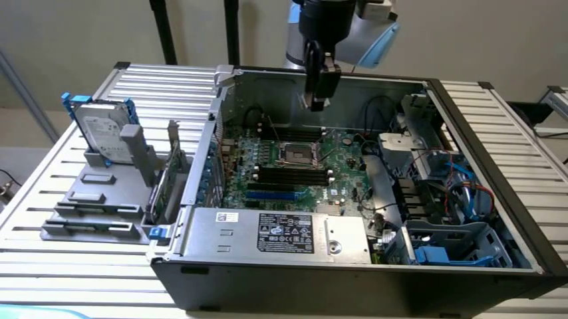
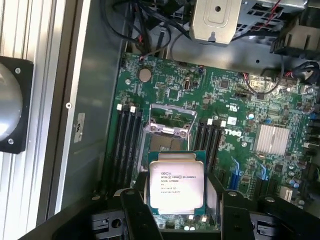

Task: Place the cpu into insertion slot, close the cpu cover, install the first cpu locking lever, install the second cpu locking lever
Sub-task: 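Place the cpu into insertion slot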

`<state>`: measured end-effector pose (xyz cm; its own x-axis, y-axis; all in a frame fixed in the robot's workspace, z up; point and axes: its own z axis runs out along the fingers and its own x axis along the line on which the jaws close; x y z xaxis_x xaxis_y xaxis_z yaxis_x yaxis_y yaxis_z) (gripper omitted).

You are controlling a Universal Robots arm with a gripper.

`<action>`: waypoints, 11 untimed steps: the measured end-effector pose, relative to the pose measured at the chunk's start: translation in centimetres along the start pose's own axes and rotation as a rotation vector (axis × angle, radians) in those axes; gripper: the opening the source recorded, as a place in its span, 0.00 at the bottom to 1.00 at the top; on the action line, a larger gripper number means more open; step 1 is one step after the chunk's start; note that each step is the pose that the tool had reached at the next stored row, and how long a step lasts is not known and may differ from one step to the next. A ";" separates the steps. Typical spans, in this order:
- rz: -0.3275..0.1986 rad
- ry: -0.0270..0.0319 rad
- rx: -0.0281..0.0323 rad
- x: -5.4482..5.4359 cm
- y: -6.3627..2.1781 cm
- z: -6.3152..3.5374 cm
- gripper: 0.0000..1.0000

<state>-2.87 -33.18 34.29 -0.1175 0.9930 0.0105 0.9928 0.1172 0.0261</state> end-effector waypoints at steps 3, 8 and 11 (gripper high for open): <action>0.056 -0.0014 -0.0006 0.0 -0.01 0.23 0.55; 0.146 -0.0037 -0.0016 0.0 -0.02 0.66 0.55; 0.189 -0.0049 -0.0019 0.0 -0.03 0.96 0.55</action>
<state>-2.87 -33.18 33.33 0.0710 0.9974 0.0105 0.9971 -0.0712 0.0261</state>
